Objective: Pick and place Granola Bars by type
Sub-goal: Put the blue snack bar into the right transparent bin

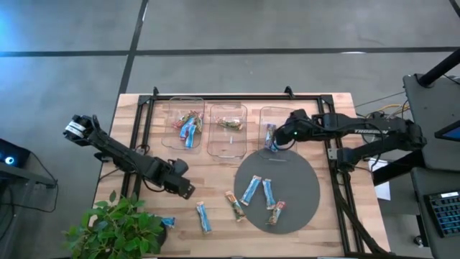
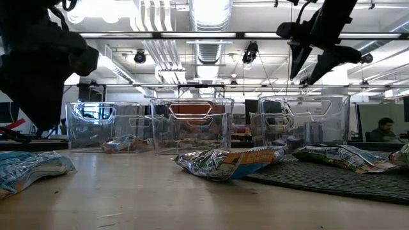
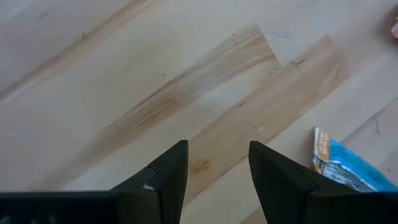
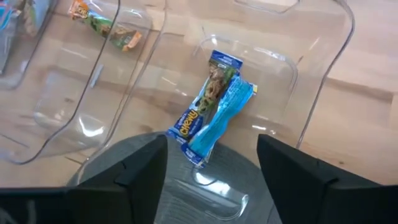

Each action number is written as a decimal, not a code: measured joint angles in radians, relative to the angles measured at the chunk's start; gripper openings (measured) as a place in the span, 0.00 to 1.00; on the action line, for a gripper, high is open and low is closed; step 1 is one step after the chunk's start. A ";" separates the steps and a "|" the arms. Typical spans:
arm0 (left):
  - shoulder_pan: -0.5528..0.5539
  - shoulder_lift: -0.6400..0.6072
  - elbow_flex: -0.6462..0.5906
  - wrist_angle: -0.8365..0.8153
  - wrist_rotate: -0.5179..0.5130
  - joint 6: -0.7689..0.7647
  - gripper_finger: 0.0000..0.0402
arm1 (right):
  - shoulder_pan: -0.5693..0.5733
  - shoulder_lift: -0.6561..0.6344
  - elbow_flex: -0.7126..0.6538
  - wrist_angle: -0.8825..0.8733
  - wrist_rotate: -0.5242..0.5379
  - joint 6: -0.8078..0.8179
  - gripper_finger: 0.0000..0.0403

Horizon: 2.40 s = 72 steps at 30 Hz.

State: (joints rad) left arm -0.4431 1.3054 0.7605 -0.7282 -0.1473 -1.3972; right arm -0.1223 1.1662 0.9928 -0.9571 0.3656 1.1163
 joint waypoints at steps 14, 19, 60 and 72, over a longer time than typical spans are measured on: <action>-0.030 -0.001 0.053 0.076 0.153 0.259 0.38 | 0.004 -0.002 0.000 0.092 -0.026 -0.227 0.57; -0.118 0.003 0.096 0.080 0.190 0.534 0.38 | 0.004 -0.002 0.000 0.138 -0.037 -0.287 0.56; -0.238 0.292 0.089 0.153 0.406 0.802 0.36 | 0.020 0.001 -0.060 0.138 -0.076 -0.244 0.56; -0.233 0.296 0.086 0.150 0.421 0.826 0.17 | 0.019 0.001 -0.060 0.139 -0.075 -0.244 0.56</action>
State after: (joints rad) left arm -0.6757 1.6016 0.8467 -0.5787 0.2741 -0.5710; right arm -0.1028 1.1667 0.9325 -0.8177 0.2909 0.8719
